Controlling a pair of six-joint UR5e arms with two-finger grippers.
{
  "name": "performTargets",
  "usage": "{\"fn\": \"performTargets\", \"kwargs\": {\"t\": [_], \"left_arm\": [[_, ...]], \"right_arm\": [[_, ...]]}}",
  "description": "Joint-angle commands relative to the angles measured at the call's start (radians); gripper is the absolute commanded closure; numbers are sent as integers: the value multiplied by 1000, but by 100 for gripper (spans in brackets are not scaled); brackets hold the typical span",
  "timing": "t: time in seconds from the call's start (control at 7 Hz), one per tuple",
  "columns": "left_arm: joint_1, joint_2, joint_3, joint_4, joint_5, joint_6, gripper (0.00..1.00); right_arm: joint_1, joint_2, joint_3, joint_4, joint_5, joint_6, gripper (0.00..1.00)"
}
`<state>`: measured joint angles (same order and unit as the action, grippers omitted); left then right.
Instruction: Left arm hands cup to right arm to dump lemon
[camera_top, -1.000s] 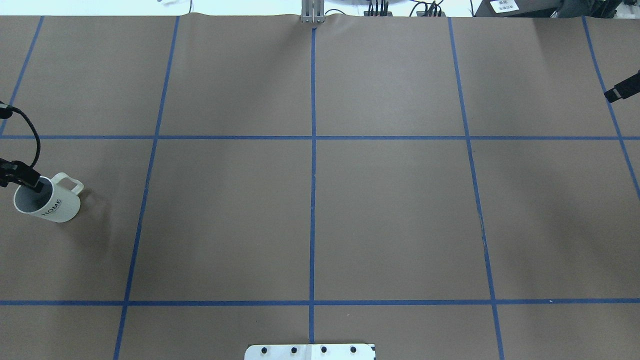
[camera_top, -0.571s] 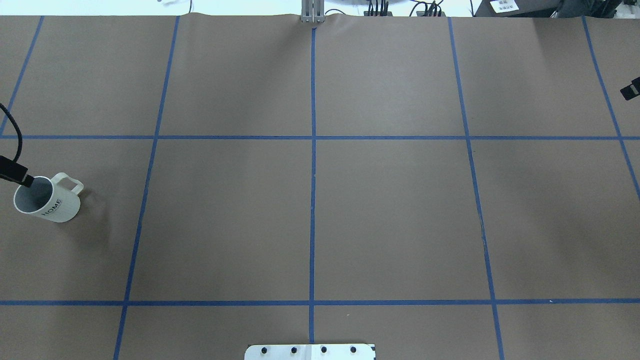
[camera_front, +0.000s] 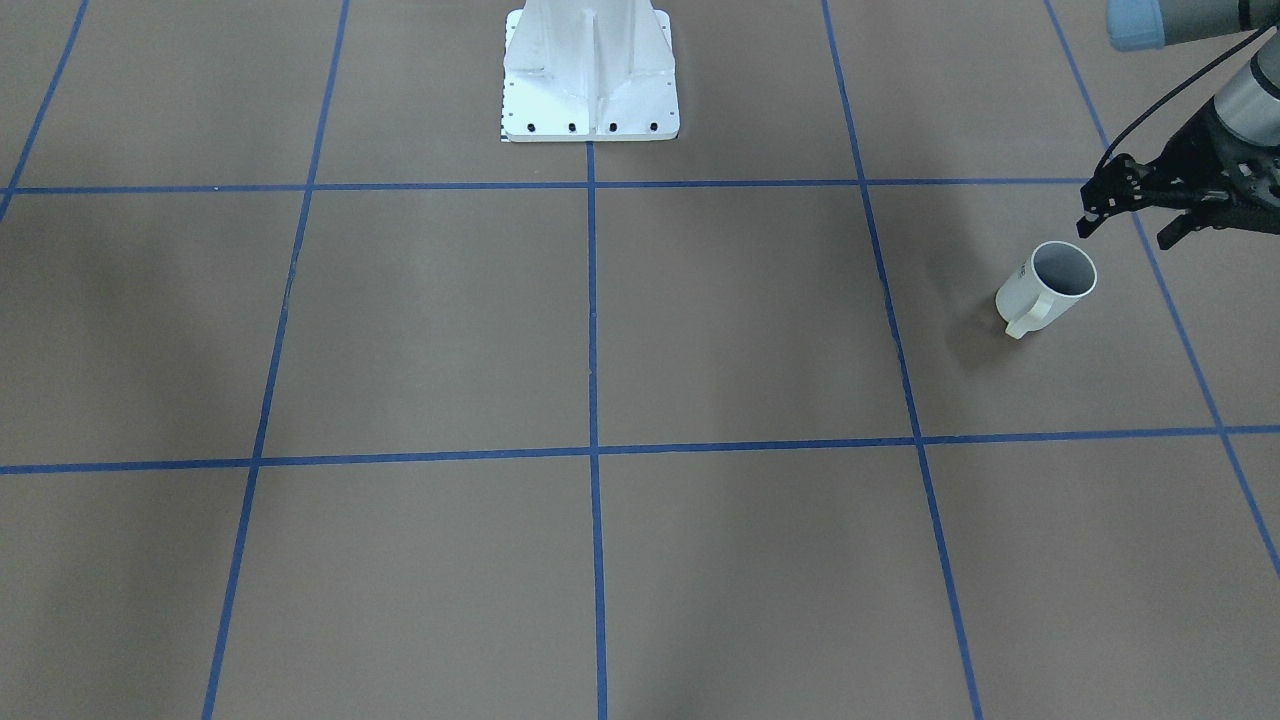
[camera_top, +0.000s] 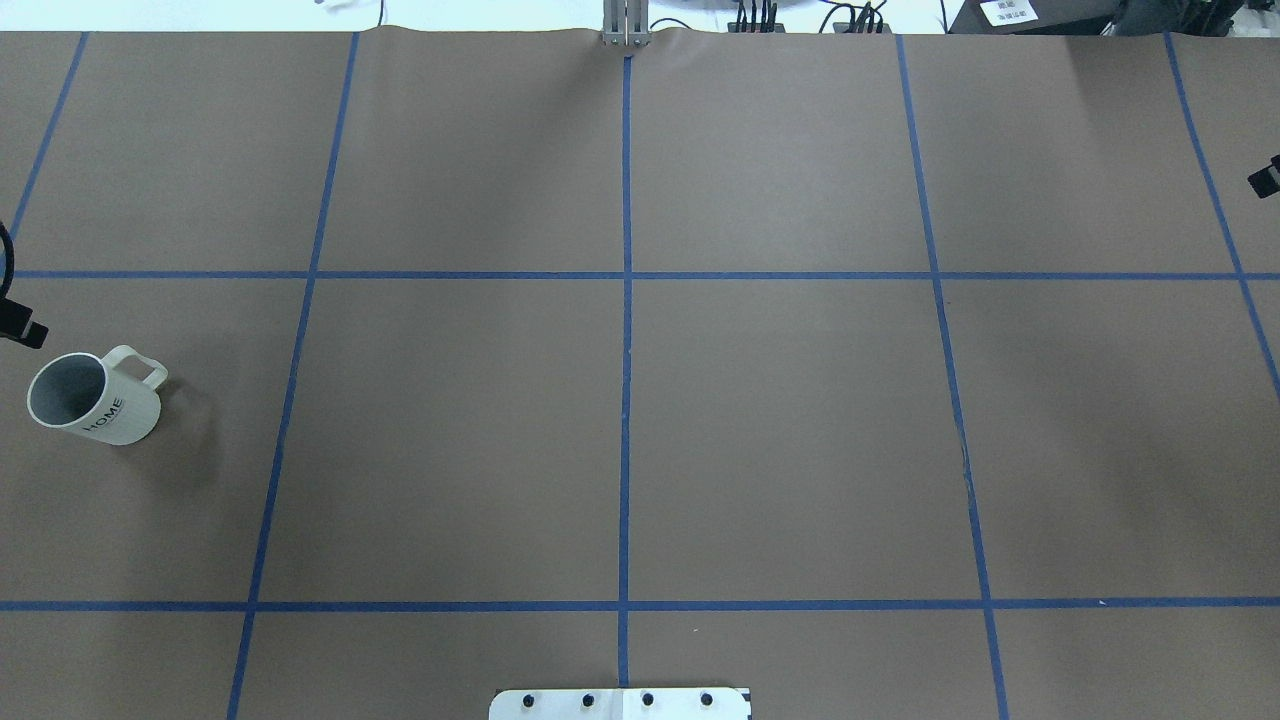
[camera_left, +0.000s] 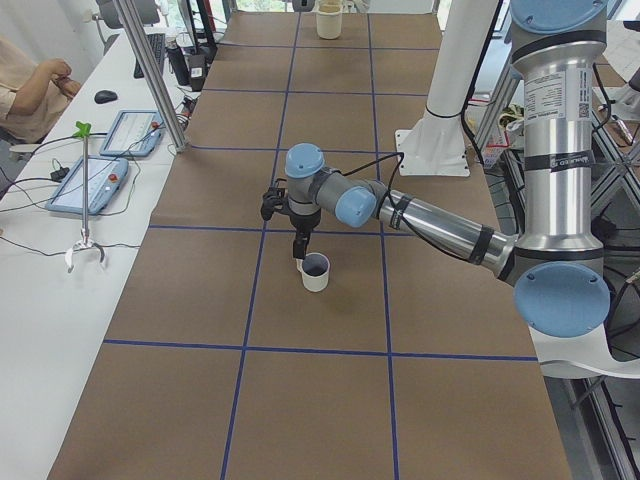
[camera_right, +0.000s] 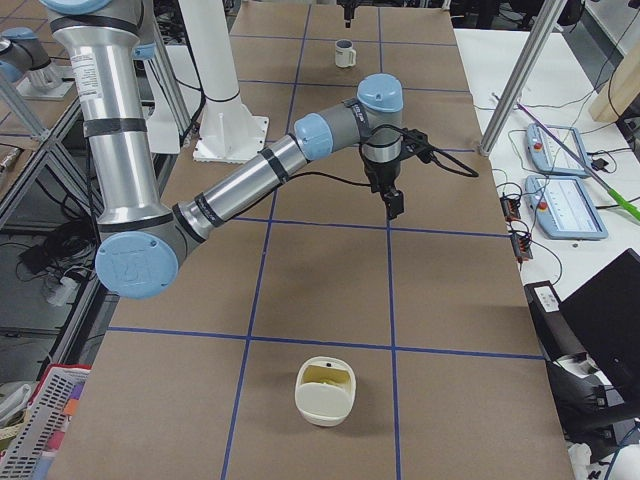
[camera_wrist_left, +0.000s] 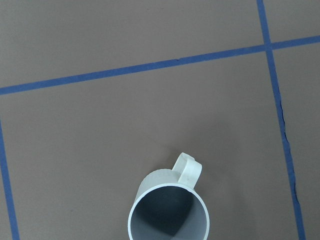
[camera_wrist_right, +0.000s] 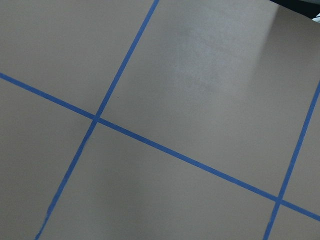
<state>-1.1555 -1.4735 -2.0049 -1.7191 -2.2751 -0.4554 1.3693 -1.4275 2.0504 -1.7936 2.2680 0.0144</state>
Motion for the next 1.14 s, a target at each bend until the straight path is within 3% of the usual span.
{"fn": "performTargets", "kwargs": {"t": [0.0, 0.29, 0.71, 0.86, 1.0], "left_arm": [[-52, 12, 6, 3, -6, 42, 1], [-116, 36, 38, 70, -8, 220, 1], [-252, 33, 82, 199, -20, 332, 0], [-286, 35, 159, 193, -94, 431, 0], [-288, 38, 167, 191, -130, 435, 0]], "right_arm": [[5, -34, -6, -24, -4, -22, 0], [19, -118, -56, -47, -4, -199, 0], [39, -224, -107, -30, 2, -208, 0], [71, -237, -93, -30, 4, -208, 0], [86, -237, -87, -32, 30, -208, 0]]}}
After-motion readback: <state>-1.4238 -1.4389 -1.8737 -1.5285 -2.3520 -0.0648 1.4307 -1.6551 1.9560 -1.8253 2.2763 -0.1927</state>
